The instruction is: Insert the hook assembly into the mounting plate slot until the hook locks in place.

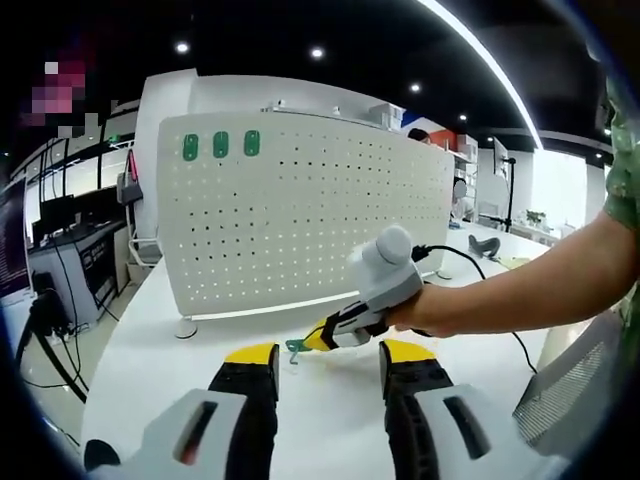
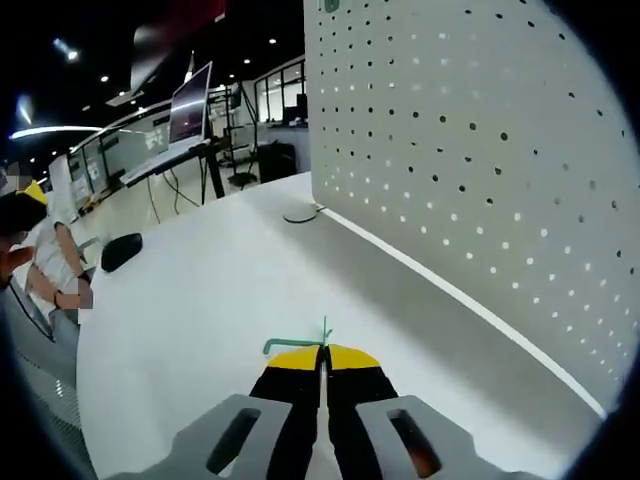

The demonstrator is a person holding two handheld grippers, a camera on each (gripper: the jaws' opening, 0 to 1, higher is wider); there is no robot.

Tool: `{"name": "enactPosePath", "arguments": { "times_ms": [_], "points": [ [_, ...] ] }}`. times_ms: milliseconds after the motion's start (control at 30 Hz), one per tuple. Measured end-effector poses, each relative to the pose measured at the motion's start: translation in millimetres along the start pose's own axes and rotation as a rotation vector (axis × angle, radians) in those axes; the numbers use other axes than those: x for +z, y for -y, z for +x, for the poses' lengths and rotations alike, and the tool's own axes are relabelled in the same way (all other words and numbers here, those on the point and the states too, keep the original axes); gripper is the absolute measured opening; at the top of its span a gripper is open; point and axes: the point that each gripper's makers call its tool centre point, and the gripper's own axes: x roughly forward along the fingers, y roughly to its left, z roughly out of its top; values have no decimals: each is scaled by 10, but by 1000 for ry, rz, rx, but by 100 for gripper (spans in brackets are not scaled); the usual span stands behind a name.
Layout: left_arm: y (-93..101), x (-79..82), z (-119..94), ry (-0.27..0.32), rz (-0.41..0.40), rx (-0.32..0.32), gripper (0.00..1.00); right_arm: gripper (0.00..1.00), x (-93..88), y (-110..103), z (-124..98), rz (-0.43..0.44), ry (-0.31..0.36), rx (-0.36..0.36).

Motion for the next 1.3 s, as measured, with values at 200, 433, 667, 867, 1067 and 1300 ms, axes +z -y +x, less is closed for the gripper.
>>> {"name": "enactPosePath", "arguments": {
  "times_ms": [200,433,667,867,1067,1300],
  "points": [
    [23,14,5,3,7,-6,40,0,35,14,-99,8,0,4],
    [31,38,6,7,22,-11,40,0,158,-29,-303,0,6,31],
    [65,131,32,23,56,-23,39,0,337,-67,-533,9,27,60],
    [57,197,32,37,105,-28,38,0,484,-128,-724,4,35,85],
    [55,269,17,53,152,-30,38,0,625,-225,-932,-23,42,101],
    [120,313,28,70,222,-57,38,0,770,-327,-1144,-27,55,114]
  ]
}}
